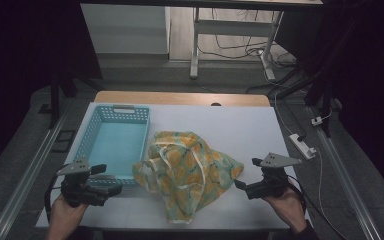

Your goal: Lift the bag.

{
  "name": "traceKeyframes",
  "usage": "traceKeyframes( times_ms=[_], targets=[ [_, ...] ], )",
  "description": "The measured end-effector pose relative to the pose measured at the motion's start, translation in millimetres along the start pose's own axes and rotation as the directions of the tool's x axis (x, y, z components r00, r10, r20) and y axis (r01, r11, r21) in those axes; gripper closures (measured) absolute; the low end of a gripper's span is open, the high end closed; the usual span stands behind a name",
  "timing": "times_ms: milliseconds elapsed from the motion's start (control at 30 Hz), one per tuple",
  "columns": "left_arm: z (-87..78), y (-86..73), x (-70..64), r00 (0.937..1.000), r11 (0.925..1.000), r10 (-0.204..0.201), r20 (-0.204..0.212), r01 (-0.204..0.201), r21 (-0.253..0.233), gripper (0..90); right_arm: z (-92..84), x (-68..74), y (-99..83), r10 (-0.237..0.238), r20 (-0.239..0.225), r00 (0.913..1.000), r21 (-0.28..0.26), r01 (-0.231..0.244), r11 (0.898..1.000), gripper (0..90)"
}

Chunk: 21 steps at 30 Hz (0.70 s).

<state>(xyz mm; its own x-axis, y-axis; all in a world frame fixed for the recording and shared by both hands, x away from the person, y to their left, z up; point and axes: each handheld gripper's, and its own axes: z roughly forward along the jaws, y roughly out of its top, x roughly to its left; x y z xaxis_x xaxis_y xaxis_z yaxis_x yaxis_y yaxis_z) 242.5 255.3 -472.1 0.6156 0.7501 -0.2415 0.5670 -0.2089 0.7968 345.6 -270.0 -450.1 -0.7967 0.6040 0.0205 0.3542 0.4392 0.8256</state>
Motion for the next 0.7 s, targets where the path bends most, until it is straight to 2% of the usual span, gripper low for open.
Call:
traceKeyframes(
  times_ms=[167, 300, 433, 533, 633, 700],
  targets=[
    [-8.8, -21.0, -7.5, 0.9962, 0.9999, -0.008, -0.087, 0.007, -0.011, 0.0, -11.3, -1.0, -20.5, 0.025, 0.048, 0.9985, -0.006, -0.025, 1.000, 0.0],
    [-11.7, -35.9, -7.3, 0.9947, 0.9991, -0.042, -0.094, 0.041, -0.012, 0.0, -16.5, 0.0, -36.9, 0.059, 0.072, 0.9956, 0.004, -0.060, 0.998, 0.0],
    [-11.5, -48.5, -5.5, 0.9926, 0.9980, -0.057, -0.108, 0.059, 0.023, 0.0, -20.2, 3.1, -52.4, 0.089, 0.083, 0.9925, 0.022, -0.091, 0.996, 0.0],
    [-10.6, -55.7, -3.8, 0.9900, 0.9962, -0.068, -0.123, 0.074, 0.046, 0.0, -24.6, 3.2, -63.0, 0.103, 0.108, 0.9888, 0.039, -0.108, 0.993, 0.0],
    [-7.7, -61.2, -1.4, 0.9860, 0.9931, -0.063, -0.154, 0.078, 0.088, 0.0, -29.4, 0.3, -72.3, 0.143, 0.119, 0.9826, 0.052, -0.150, 0.987, 0.0],
    [-3.8, -63.3, 0.0, 0.9823, 0.9876, -0.070, -0.174, 0.092, 0.127, 0.0, -30.8, -0.7, -77.6, 0.161, 0.123, 0.9793, 0.073, -0.171, 0.983, 0.0]
  ],
)
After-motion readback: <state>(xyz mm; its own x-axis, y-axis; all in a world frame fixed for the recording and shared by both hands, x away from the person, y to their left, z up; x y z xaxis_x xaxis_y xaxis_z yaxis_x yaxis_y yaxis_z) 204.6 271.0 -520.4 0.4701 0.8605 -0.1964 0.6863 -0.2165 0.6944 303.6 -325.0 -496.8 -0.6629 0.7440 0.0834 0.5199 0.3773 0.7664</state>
